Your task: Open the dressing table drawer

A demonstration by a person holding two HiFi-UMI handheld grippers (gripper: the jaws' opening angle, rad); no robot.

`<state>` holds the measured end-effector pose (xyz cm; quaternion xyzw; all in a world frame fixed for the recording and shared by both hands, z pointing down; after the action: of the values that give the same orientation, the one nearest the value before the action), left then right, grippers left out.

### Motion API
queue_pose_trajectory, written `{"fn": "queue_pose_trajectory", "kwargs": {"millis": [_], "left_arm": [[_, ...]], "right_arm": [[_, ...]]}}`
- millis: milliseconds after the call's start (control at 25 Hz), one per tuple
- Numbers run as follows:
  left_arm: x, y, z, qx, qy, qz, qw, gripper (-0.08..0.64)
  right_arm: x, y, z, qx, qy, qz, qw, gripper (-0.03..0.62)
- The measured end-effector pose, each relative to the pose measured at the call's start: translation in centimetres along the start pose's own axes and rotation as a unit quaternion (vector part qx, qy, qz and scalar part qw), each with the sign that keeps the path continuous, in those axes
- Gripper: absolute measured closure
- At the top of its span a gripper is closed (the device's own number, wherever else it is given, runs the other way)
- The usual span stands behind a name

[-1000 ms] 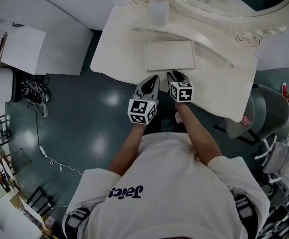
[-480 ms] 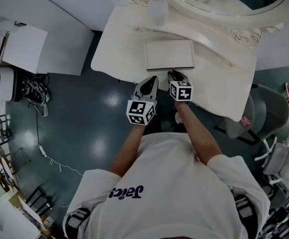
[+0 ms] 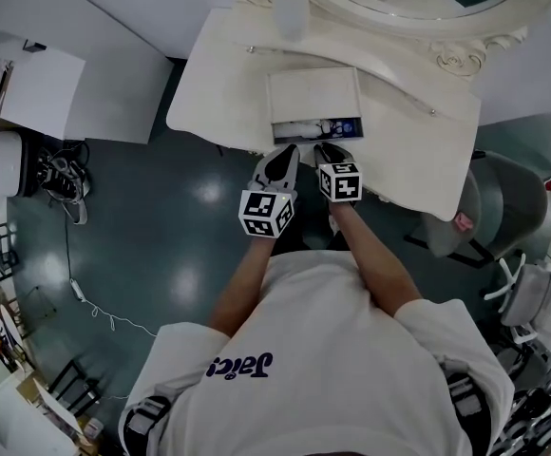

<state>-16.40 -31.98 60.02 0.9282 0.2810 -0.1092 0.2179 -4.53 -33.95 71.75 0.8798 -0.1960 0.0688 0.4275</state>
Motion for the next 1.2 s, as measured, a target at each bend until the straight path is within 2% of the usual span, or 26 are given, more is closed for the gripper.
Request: {"fn": "queue_pose_trajectory", "kwargs": {"millis": [600, 920, 1200], "left_arm": [[1.9, -1.9, -2.3, -0.009, -0.007, -0.005, 0.9999, 0.545], [2.0, -2.7, -2.8, -0.008, -0.012, 0.004, 0.9999, 0.545], [2.1, -2.9, -1.9, 0.008, -0.012, 0.012, 0.9998, 0.545]], "right_arm": [[-1.0, -2.7, -4.7, -0.018, -0.018, -0.001, 1.0, 0.525], [-0.9, -2.9, -5.1, -0.018, -0.028, -0.002, 0.999, 0.525], [-0.9, -4.1, -4.8, -0.027, -0.013, 0.005, 1.0, 0.52]]}}
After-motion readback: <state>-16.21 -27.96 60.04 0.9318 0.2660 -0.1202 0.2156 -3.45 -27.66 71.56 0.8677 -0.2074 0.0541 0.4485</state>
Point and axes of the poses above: the fingertips, and each gripper's own axes: y forward along the fingers, x to its right, z out of its top, the point moved 5 cm from there along -y, backward along the fingers, and after that the axes turned 4 degrees about -x, right-handed, at the moved point
